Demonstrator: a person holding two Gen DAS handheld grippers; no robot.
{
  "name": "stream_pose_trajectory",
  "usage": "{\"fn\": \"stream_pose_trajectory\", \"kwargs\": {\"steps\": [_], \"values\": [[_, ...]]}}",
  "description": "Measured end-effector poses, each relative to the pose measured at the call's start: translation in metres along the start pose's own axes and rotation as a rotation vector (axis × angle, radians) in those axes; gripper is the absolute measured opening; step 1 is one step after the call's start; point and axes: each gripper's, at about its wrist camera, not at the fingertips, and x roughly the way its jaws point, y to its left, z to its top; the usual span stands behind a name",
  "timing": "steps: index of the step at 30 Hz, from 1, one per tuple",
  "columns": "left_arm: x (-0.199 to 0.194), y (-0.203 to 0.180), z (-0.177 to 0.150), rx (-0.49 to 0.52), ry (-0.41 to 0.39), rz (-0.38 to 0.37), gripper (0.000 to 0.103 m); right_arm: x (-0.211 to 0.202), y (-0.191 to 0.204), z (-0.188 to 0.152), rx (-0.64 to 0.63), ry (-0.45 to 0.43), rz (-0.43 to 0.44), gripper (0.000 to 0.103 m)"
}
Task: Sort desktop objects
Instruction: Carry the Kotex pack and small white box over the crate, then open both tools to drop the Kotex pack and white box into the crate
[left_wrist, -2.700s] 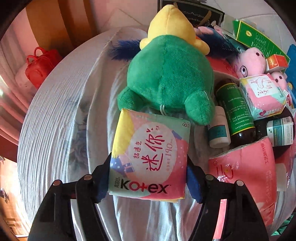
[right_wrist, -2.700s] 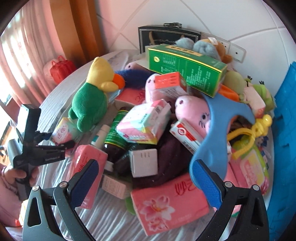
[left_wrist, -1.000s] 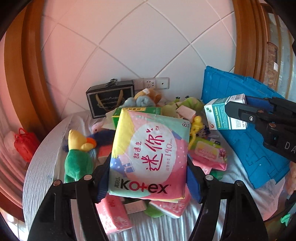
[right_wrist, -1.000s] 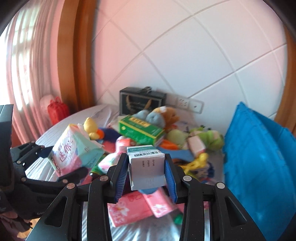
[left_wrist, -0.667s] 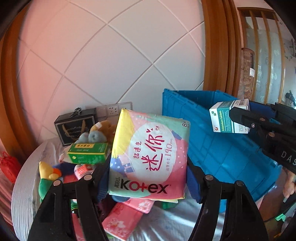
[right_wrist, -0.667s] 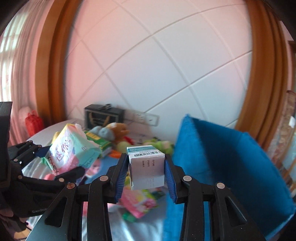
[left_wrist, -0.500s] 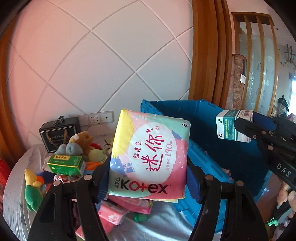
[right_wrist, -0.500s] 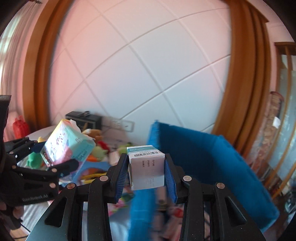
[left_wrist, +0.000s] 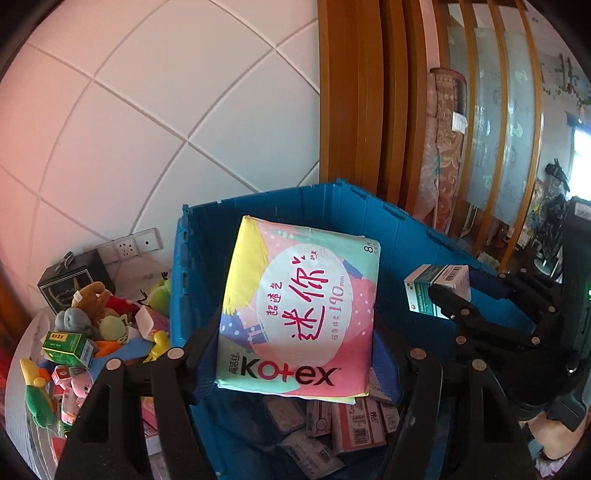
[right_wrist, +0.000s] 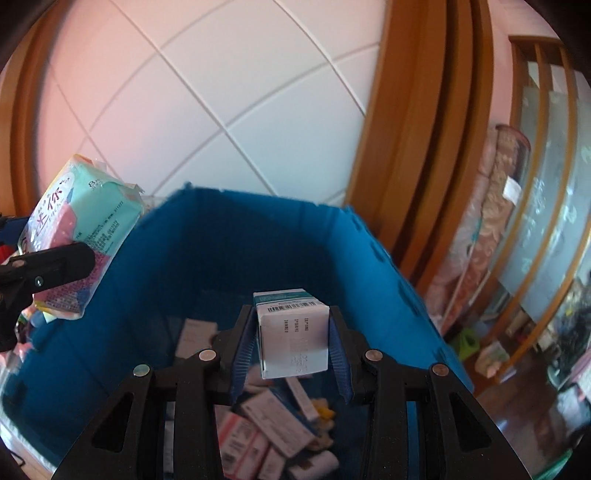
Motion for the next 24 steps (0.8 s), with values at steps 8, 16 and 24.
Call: {"fn": "stream_pose_trajectory", "kwargs": {"steps": [8, 16, 24], "values": [[0.052, -0.034, -0.001, 0.041, 0.151, 0.066, 0.068, 0.034, -0.045, -0.001, 0.004, 0.074, 0.004, 0.038], [0.05, -0.032, 0.0, 0.029, 0.134, 0.094, 0.069, 0.056, -0.046, -0.003, -0.039, 0.166, 0.011, 0.038], [0.043, -0.032, 0.0, 0.036, 0.091, 0.118, 0.075, 0.058, -0.05, -0.003, -0.028, 0.162, 0.005, 0.043]]}}
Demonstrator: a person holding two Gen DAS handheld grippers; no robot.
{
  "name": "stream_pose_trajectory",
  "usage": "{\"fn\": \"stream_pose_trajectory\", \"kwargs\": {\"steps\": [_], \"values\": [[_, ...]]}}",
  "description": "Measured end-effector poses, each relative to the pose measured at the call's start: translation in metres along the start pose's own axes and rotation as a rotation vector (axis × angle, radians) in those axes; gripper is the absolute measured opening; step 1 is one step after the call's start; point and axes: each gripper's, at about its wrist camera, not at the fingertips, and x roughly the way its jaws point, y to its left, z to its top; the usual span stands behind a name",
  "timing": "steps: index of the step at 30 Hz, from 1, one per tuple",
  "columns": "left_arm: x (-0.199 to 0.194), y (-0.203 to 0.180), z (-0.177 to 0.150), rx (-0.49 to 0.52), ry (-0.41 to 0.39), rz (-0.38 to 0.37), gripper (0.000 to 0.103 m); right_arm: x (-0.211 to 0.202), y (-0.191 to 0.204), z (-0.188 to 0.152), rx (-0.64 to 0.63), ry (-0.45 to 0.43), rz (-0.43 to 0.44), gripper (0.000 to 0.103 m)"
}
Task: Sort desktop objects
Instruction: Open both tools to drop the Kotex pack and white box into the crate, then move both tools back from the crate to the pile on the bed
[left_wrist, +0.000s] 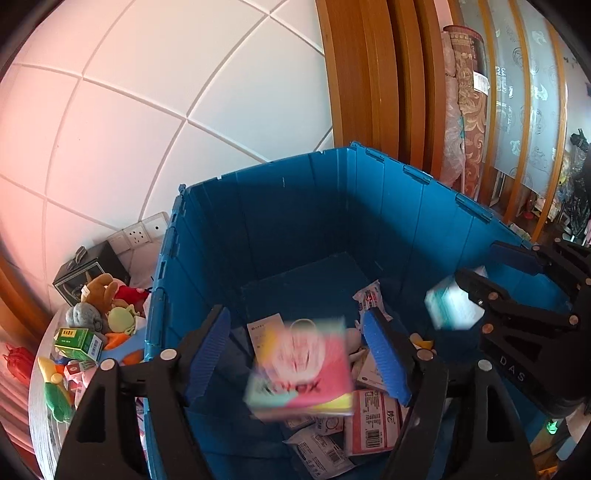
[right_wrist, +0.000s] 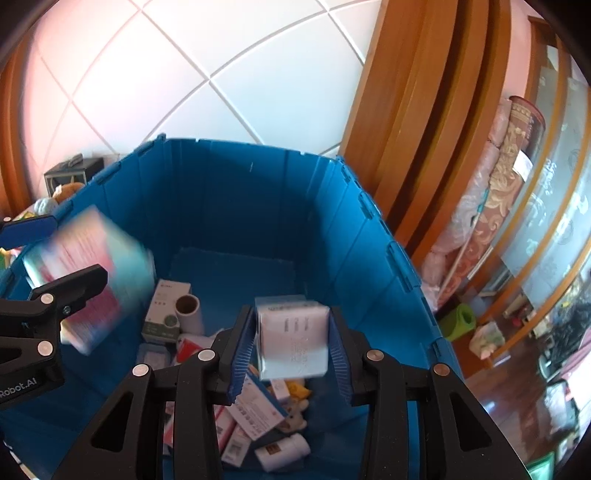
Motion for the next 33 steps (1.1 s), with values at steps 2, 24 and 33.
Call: {"fn": "stream_pose_trajectory", "kwargs": {"steps": [2, 24, 33], "values": [[-0.002, 0.001, 0.0, -0.007, -0.005, -0.007, 0.078, 0.0, -0.001, 0.0, 0.01, 0.002, -0.001, 0.06], [-0.062, 0.041, -0.015, -0.076, -0.176, -0.053, 0.078, -0.06, 0.021, 0.005, 0.02, -0.174, -0.026, 0.103], [-0.088, 0.095, -0.041, -0.123, -0.246, -0.005, 0.078, -0.093, 0.054, 0.008, 0.046, -0.268, 0.079, 0.103]]}}
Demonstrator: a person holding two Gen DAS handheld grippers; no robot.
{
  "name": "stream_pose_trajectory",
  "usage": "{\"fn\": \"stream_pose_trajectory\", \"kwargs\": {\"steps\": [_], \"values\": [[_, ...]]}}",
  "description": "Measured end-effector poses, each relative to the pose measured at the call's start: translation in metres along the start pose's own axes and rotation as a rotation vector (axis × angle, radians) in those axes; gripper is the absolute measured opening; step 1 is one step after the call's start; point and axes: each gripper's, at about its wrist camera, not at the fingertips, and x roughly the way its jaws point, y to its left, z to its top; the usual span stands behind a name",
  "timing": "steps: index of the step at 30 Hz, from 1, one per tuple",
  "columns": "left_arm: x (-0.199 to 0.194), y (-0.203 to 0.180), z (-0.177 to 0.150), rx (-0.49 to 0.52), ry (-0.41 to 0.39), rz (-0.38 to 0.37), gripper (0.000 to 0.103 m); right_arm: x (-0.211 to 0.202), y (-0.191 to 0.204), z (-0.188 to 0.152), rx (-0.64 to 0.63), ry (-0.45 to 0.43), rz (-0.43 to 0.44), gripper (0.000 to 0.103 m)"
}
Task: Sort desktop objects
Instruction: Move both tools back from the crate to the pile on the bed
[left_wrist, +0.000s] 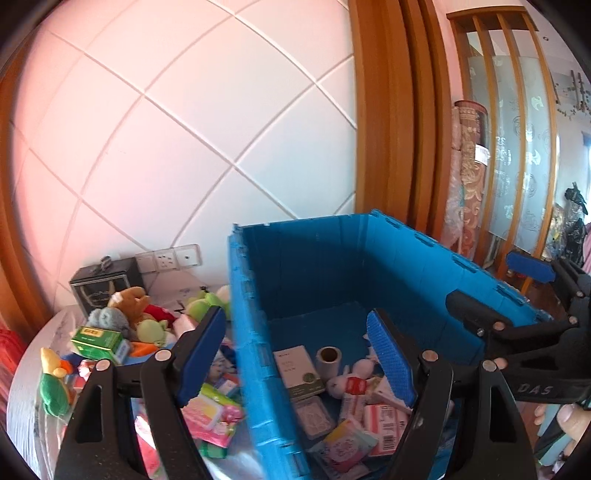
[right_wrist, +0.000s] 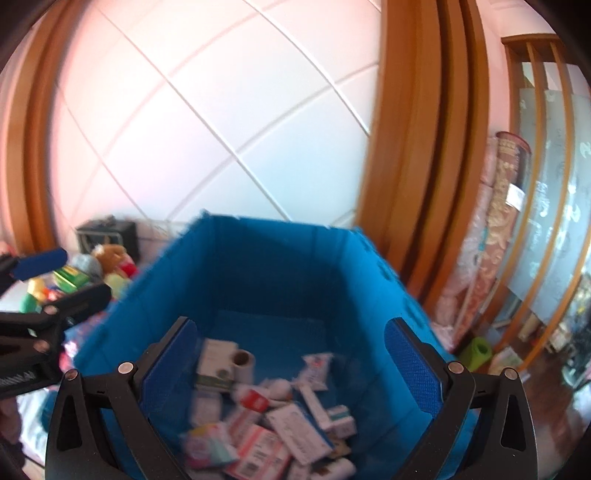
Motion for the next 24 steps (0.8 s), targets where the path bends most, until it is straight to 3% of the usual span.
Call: {"fn": "stream_pose_trajectory", "kwargs": {"steps": [5, 10, 24], "values": [[-0.009, 0.057, -0.014, -0.054, -0.002, 0.049, 0.078, -0.007, 0.048, 0.01, -0.004, -0.053, 0.097, 0.103], [-0.012, 0.128, -0.035, -0.108, 0.026, 0.129, 0.078, 0.003, 0.108, 0.019, -0.032, -0.04, 0.184, 0.103], [-0.014, 0.35, -0.137, -0.276, 0.239, 0.364, 0.078, 0.044, 0.263, 0.012, -0.048, 0.07, 0.297, 0.103]]}}
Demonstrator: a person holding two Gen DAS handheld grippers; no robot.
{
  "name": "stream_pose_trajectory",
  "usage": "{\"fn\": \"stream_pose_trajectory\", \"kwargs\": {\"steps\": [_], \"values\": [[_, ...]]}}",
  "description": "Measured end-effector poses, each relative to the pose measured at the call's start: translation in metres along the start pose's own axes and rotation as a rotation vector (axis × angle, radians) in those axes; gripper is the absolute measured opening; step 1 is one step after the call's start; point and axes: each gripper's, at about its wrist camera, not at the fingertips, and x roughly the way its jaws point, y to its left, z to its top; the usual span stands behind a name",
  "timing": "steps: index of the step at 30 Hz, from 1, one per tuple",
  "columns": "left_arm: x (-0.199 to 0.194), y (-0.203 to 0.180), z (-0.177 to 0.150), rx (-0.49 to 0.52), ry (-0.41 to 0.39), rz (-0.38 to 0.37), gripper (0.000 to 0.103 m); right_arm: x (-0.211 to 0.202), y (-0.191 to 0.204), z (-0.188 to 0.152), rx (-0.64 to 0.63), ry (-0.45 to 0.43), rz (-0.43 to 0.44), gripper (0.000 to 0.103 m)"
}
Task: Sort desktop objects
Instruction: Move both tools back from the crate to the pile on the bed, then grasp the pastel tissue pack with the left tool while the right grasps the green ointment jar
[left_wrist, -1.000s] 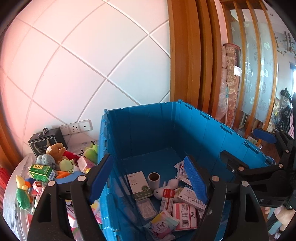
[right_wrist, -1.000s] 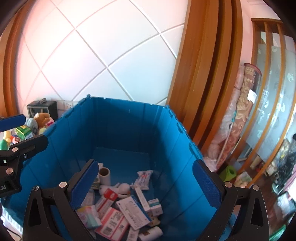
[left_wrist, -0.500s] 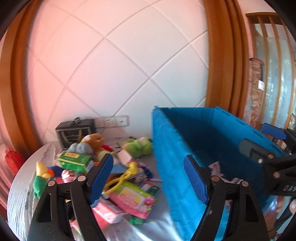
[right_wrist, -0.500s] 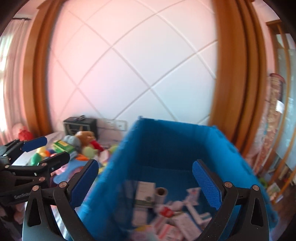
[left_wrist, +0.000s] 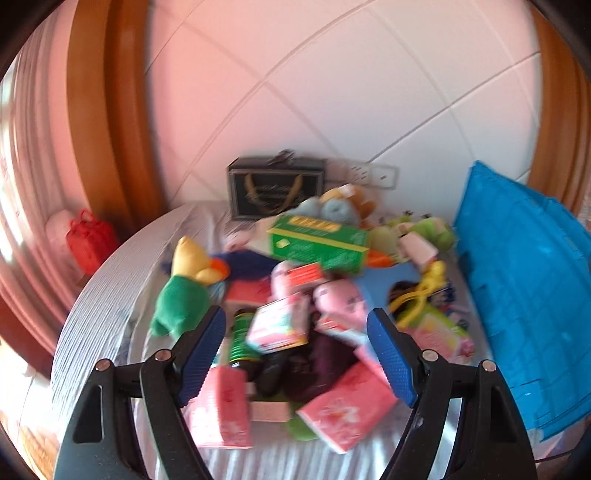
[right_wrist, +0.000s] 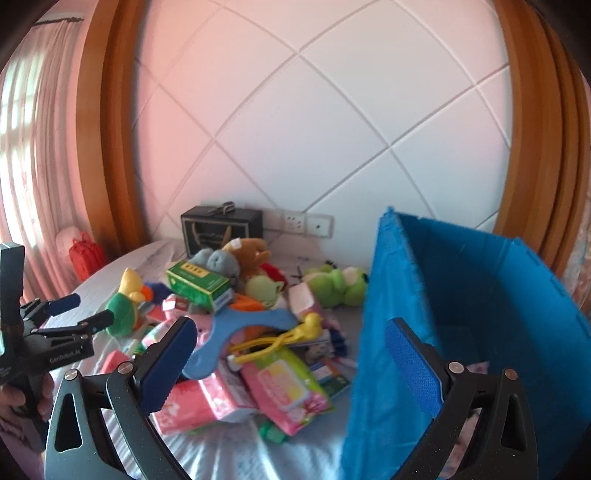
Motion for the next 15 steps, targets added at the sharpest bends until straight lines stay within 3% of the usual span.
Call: {"fn": "stream_pose_trajectory", "kwargs": {"steps": [7, 15], "values": [[0.055, 0.057, -0.032, 0.003, 0.128, 0.013, 0.078, 0.069, 0.036, -0.045, 0.043, 0.173, 0.006, 0.103], [0.113, 0.06, -0.046, 0.05, 0.232, -0.031, 0.078, 0.128, 0.035, -0.098, 0.124, 0.376, -0.009, 0.103]]}}
